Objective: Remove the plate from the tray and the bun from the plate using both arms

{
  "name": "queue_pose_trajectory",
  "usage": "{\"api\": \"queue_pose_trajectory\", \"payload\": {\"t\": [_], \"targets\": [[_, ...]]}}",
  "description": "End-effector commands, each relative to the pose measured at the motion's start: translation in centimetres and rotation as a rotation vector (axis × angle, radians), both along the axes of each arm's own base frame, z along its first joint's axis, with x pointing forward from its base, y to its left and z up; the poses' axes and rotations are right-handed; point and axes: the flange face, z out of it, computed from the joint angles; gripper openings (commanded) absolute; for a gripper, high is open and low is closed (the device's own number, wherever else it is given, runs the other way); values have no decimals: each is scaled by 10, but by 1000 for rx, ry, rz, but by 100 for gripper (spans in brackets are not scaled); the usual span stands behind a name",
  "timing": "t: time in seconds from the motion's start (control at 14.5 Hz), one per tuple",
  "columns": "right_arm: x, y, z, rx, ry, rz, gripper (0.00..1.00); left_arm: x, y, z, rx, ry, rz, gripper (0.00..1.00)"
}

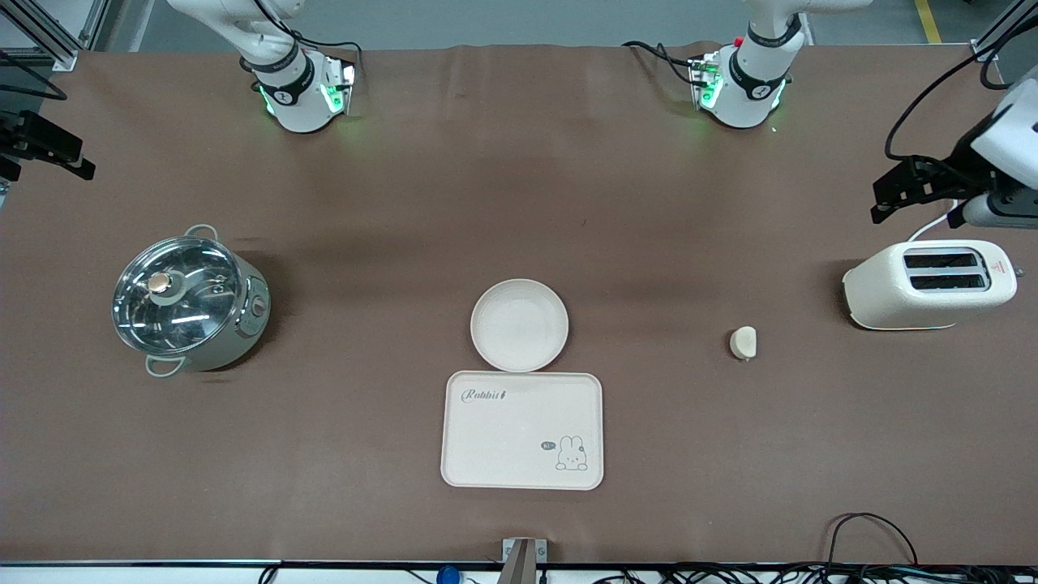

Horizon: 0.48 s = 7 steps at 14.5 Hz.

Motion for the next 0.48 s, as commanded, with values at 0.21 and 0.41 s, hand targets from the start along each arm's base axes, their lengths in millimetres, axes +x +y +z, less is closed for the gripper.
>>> {"api": "queue_pose_trajectory", "payload": {"t": [0.21,0.41], "targets": [[-4,-5,-2,19,16,-24,100,-3,6,5,3,-32,-15,100],[-3,2,-6,19,24,-14,100,7,-7,14,0,-49,-25,100]]}}
